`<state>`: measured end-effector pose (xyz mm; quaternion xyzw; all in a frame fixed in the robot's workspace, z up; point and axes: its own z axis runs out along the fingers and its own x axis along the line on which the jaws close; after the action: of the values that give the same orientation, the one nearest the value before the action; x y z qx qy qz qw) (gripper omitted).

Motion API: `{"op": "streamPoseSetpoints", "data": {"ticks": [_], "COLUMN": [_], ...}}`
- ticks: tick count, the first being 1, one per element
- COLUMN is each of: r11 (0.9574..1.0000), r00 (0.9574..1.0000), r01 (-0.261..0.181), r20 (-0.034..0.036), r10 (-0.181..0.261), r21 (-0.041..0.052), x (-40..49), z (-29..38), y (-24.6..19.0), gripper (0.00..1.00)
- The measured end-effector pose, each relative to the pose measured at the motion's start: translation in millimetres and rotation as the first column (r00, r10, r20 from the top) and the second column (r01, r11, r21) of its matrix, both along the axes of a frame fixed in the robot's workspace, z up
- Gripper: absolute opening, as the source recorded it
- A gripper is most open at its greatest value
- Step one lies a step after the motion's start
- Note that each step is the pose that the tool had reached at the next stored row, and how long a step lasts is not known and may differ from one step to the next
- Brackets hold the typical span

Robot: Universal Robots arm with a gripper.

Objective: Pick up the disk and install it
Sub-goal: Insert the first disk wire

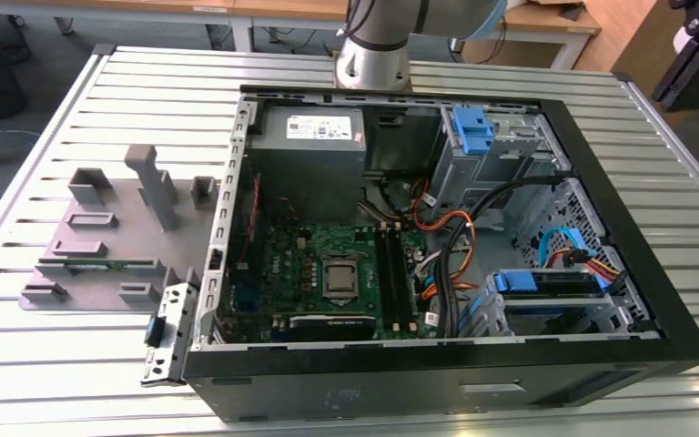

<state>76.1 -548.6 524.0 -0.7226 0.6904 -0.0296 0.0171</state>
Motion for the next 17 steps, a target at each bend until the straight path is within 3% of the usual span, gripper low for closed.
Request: {"op": "streamPoseSetpoints", "data": {"ticks": [17], "r11": [1.0000], "r00": [1.0000], "r01": [0.003], "r20": [0.0002], "r10": [-0.003], "r21": [-0.0001], "x": [-14.9], "z": [-30.8], "y": [0.0], "gripper": [0.16]}}
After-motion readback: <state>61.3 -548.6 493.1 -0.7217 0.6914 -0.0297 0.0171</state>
